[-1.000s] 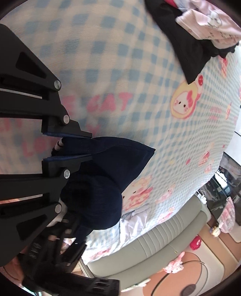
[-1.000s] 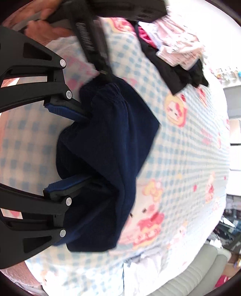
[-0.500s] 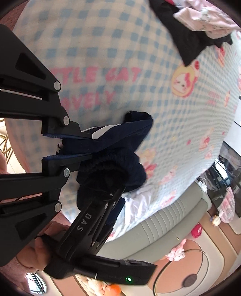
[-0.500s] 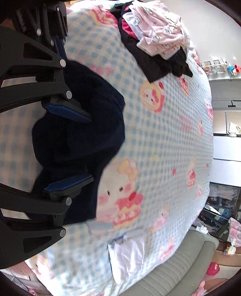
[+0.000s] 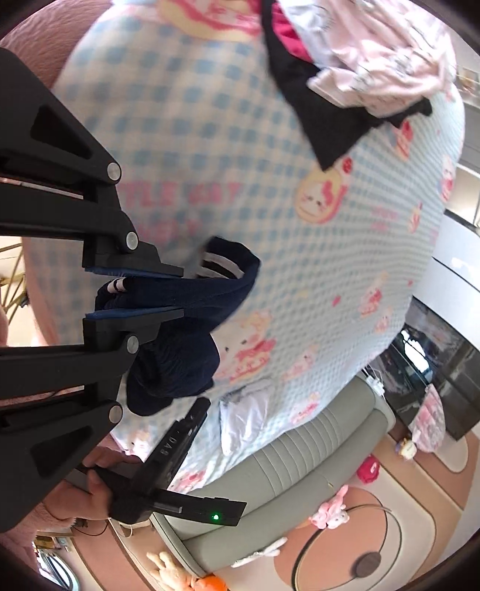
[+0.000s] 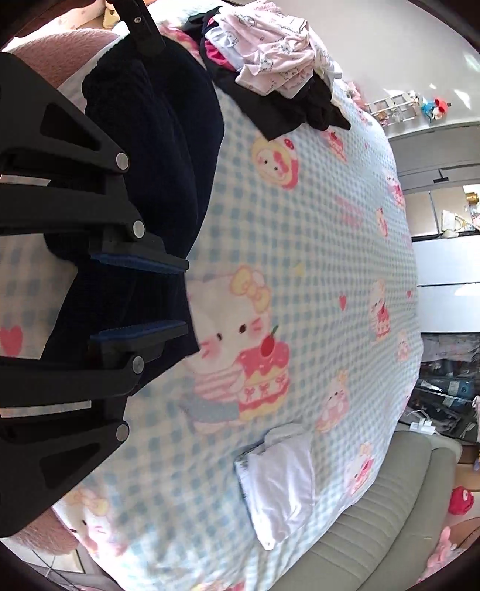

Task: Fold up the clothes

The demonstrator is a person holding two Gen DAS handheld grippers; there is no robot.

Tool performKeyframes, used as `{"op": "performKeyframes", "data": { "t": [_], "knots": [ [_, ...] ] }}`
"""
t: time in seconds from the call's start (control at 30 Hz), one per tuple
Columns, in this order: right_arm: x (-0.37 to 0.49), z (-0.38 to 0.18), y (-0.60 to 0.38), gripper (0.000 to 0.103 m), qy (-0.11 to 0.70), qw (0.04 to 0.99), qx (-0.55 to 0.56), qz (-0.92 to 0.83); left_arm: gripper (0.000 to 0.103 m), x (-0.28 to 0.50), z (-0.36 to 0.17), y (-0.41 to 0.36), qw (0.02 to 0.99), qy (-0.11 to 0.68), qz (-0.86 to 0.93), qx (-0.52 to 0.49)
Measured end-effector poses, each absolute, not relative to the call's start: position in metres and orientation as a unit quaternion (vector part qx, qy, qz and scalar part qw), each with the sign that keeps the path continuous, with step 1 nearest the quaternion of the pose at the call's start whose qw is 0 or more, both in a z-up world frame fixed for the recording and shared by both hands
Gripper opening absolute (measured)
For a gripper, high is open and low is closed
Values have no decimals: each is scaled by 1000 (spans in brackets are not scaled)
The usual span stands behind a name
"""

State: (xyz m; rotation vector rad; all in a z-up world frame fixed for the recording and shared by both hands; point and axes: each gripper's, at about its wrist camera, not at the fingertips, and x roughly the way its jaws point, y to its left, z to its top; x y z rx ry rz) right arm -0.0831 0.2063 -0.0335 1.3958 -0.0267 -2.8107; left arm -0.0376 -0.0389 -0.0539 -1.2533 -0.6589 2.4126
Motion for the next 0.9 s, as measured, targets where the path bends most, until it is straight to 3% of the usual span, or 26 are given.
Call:
{"op": "performKeyframes", "data": {
  "t": [0.1,0.2,0.3,0.4,0.5,0.57,0.73,0.9],
  "knots": [
    [-79,-45,227,27,-27,0,465,-885,14,-34,-66,-42,165,-244,843,-450],
    [-68,-49,221,28,-49,88,488,-867,14,-39,-72,-40,162,-248,840,-454],
    [-48,-58,191,35,-18,140,498,-855,14,-43,-70,-33,161,-233,846,-452],
    [-36,-79,168,55,-10,163,513,-843,18,-47,-78,-32,157,-232,842,-462],
    [-30,-91,154,72,-14,168,519,-838,40,-51,-86,-31,152,-230,838,-471],
    [-26,-97,140,83,-2,179,523,-833,42,-56,-98,-30,143,-227,833,-485],
    [-22,-121,124,84,58,181,548,-815,36,-66,-123,-16,156,-186,816,-524],
    [-32,-129,163,84,-6,126,570,-812,40,-66,-135,0,160,-156,809,-544]
  ]
}}
